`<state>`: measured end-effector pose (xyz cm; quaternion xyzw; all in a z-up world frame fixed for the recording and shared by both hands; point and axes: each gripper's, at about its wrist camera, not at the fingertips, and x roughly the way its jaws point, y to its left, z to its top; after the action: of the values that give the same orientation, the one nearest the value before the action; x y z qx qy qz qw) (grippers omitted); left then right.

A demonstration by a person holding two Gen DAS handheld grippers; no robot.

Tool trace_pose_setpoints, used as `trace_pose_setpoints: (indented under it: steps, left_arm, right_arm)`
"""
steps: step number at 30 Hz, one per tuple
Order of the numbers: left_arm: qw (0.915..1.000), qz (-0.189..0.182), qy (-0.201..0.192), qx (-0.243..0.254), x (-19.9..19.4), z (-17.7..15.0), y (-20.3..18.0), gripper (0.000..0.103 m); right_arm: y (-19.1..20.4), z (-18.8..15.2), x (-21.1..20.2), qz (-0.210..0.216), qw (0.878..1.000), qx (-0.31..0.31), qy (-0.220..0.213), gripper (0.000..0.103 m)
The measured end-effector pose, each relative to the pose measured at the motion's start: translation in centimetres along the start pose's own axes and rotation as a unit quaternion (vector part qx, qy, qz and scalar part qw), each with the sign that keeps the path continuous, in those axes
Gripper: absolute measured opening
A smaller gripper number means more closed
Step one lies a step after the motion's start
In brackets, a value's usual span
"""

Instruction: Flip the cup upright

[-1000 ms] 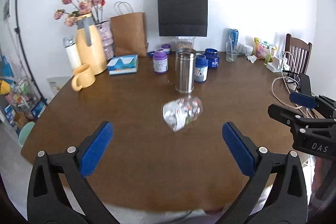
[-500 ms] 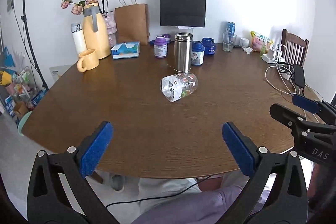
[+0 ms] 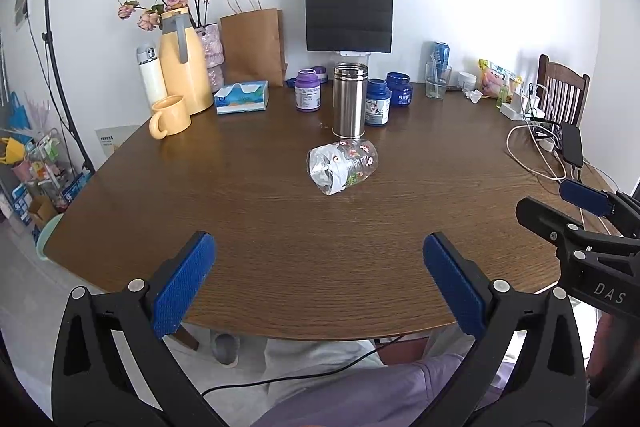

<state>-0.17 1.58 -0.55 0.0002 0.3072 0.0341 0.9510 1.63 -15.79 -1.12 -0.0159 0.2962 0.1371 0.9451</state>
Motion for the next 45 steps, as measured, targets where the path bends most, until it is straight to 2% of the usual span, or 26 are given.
trace_pose_setpoints:
  steps: [45]
  left_arm:
    - [1.0, 0.003, 0.008, 0.004, 0.28, -0.22, 0.06, 0.103]
  right_arm:
    - [-0.36, 0.14, -0.23, -0.001, 1.0, 0.002, 0.0, 0.081]
